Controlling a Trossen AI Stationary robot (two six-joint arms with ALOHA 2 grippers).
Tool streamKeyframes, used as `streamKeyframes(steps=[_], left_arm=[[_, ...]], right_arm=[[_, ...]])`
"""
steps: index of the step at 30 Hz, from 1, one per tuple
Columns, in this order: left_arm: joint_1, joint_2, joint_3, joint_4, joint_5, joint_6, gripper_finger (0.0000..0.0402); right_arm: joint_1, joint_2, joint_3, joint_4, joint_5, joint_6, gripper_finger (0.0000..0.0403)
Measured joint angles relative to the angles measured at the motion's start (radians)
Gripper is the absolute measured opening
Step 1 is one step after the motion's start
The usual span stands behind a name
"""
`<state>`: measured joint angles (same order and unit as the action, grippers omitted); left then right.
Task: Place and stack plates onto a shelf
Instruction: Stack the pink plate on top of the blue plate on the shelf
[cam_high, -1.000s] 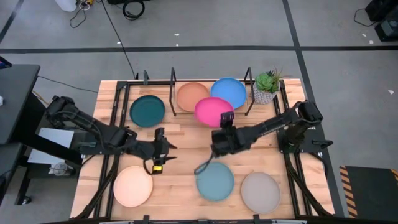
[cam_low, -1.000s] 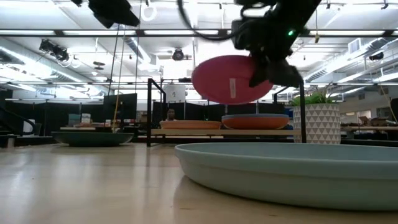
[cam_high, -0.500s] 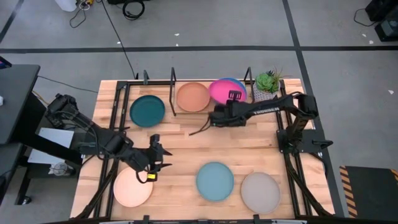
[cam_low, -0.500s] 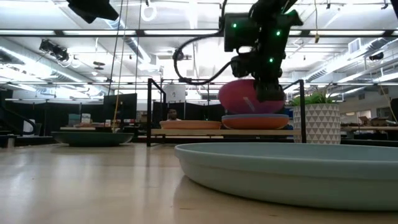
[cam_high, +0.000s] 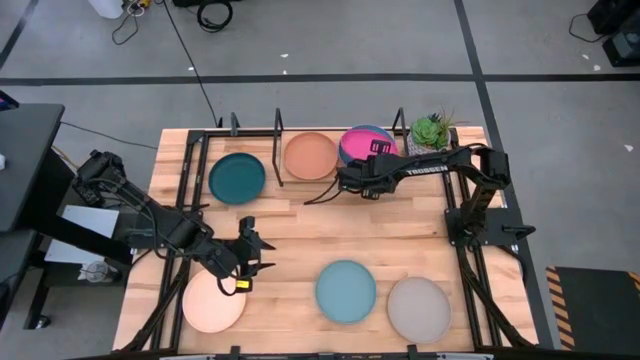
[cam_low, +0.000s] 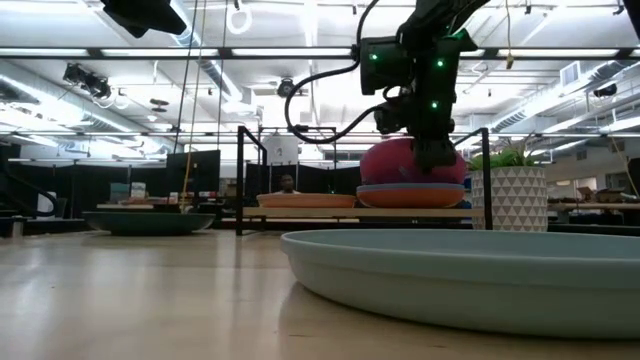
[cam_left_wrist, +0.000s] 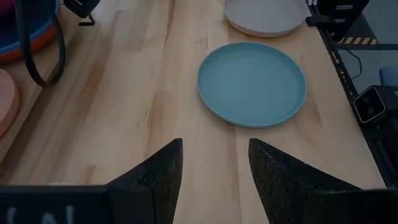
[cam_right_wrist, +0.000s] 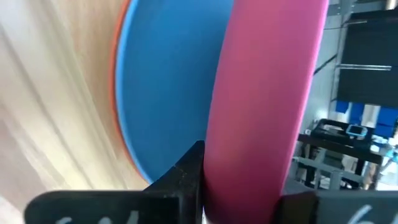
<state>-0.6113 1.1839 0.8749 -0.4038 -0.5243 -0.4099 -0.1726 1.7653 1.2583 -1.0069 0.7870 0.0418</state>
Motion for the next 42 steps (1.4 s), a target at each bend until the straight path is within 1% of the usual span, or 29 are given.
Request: streamKeyframes(steps=[4,9,15,21,28,34,36,38,42], left_arm=[[0.0,0.0,0.0,0.0,0.0,-0.004,0.0189],[0.001,0.0,0.0,-0.001,-0.025,0.008,0.0189],[0.004,0.0,0.0,-0.001,-0.03,0.009,0.0189],[0.003,0.0,0.0,-0.001,-0.03,0.002,0.0189],[0.003,0.0,0.0,-0.001,-0.033,0.003,0.0189],[0.005,0.0,0.0,-0.001,-0.058,0.028,0.0189],[0.008,0.001,0.0,-0.001,-0.058,0.025,0.0189],[0.008,0.001,0.0,-0.001,-0.059,0.019,0.0189],[0.002,0.001,0.0,-0.001,-0.057,-0.001,0.0189]], right_arm=[[0.0,0.0,0.0,0.01,-0.027,-0.011,0.0075],[0.0,0.0,0.0,0.038,-0.053,-0.021,0.0114],[0.02,0.0,0.0,0.051,-0.07,-0.027,0.0164],[0.07,-0.005,0.0,0.042,-0.069,-0.027,0.0196],[0.107,-0.024,0.0,0.021,-0.047,-0.017,0.0205],[0.133,-0.098,0.0,0.076,0.005,-0.029,0.0202],[0.143,-0.128,0.0,0.091,-0.011,-0.033,0.0202],[0.154,-0.155,0.0,0.105,-0.052,-0.033,0.0202],[0.177,-0.183,0.0,0.107,-0.103,0.003,0.0201]])
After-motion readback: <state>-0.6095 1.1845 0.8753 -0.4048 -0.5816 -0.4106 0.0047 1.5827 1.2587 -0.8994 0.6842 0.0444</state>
